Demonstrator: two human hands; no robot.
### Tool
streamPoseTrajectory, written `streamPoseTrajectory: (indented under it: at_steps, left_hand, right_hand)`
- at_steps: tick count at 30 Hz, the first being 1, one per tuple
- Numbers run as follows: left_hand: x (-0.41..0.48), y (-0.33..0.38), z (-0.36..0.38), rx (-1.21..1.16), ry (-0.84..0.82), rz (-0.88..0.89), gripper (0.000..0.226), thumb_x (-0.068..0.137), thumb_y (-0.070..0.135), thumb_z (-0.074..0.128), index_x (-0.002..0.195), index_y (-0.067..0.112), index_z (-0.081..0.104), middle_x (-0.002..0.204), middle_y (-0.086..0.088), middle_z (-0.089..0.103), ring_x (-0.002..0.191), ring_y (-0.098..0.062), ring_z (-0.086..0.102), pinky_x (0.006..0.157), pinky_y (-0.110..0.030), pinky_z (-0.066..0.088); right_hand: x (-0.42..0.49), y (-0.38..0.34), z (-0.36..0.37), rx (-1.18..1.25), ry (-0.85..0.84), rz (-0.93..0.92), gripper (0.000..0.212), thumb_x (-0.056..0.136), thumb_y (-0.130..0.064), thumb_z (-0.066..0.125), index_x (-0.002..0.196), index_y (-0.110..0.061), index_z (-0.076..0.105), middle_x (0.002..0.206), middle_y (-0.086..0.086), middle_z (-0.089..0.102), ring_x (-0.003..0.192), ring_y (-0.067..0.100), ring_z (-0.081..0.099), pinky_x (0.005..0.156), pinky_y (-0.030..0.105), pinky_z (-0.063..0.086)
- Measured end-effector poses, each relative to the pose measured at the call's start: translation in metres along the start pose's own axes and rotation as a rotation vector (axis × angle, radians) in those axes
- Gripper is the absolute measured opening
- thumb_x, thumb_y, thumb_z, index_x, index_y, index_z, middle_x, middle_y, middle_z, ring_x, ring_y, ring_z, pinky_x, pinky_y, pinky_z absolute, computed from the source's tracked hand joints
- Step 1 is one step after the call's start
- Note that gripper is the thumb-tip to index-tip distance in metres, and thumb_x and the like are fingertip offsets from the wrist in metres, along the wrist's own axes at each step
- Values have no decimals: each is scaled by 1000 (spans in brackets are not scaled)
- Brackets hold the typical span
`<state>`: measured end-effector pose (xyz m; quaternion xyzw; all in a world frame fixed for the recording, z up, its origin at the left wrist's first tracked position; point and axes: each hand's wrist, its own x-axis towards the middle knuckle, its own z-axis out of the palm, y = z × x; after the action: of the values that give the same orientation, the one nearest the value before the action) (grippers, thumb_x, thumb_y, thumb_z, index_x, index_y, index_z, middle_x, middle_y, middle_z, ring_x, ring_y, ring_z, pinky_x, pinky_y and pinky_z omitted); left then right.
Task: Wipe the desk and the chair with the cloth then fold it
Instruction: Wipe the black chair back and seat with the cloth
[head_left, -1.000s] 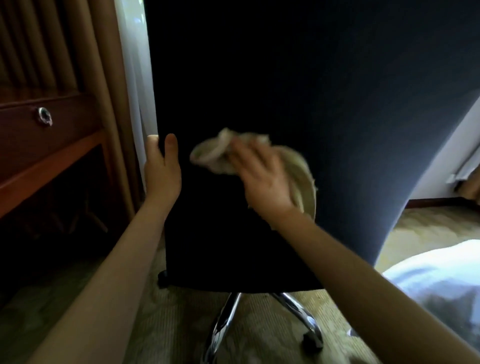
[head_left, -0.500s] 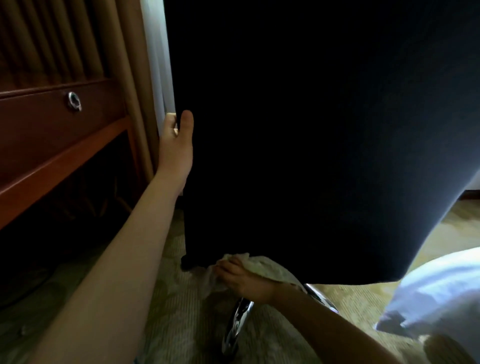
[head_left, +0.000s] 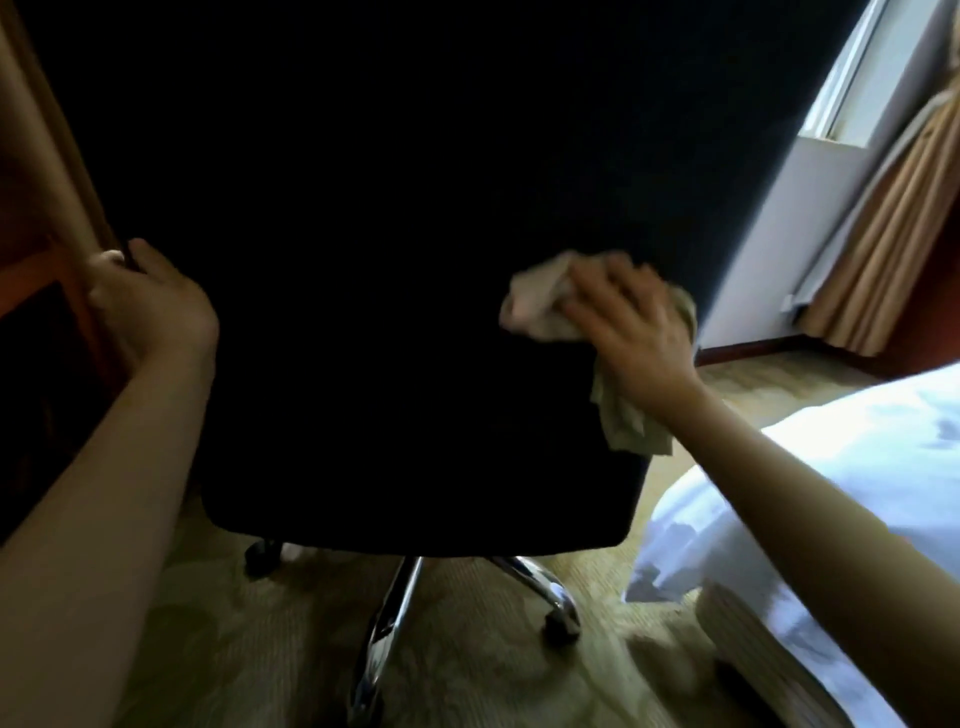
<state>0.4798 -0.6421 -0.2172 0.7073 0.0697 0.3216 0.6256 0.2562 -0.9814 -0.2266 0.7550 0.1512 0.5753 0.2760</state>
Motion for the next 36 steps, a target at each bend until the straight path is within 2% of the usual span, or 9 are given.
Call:
streamPoseTrajectory:
  at_steps: [2,5,9,12,17,23,27,30,36]
  left_hand:
    - [-37,20,3,173,29,85,55,99,39,30,144,7,29,146,-18,31,134,-32,33,110,-34,22]
    - [-94,46,15,101,-116,358,68,98,45,31,150,7,10,155,-22,5,143,-36,8,115,-43,8]
    - [-112,59,31,31,-134,319,72,96,51,24,151,11,2,156,-20,-6,144,-37,-3,112,-56,3]
    - [-113,58,31,29,-122,329,71,96,50,25,151,10,2,156,-21,-7,144,-37,-4,112,-56,2]
    - [-116,61,32,21,-109,328,70,98,49,26,151,10,3,156,-20,-6,144,-37,-3,112,-57,2]
    - [-116,61,33,39,-87,325,69,97,48,26,151,9,5,156,-21,-4,144,-38,-1,112,-56,4]
    - [-115,62,31,85,-91,324,69,97,48,24,151,9,4,156,-22,-4,144,-38,0,113,-55,5]
    - [-116,63,31,87,-97,327,70,97,49,23,151,9,3,156,-22,-5,144,-38,-1,112,-55,5]
    - [-120,63,30,73,-136,316,72,96,50,23,151,10,-1,156,-21,-9,143,-38,-5,112,-57,1]
  right_hand:
    - [36,28,-7,-10,133,129,27,100,-13,42,127,-12,48,134,12,44,123,38,38,109,46,27]
    - [77,54,-11,-24,278,250,37,94,-21,59,127,-18,43,136,6,36,127,35,34,110,45,27]
    - [64,46,-6,32,289,325,40,91,-13,62,127,-17,43,136,7,35,128,35,33,115,35,18]
    - [4,16,0,64,159,282,26,100,-15,41,125,-11,46,137,12,36,125,40,34,115,35,17]
    - [-135,-69,13,51,-232,25,39,102,-17,12,123,-15,45,157,9,7,128,39,31,101,41,29]
    - [-219,-132,21,47,-516,-89,58,78,-22,40,136,-20,39,158,8,4,145,27,4,114,39,11]
    - [-202,-113,16,71,-458,-124,60,82,-23,41,140,-21,28,155,5,14,136,26,21,113,37,15]
    - [-150,-76,9,68,-306,71,40,88,-20,37,128,-20,42,159,5,4,124,32,36,100,41,29]
    - [-3,39,-2,35,79,375,38,90,-10,51,126,-12,43,139,12,30,129,37,28,101,54,37]
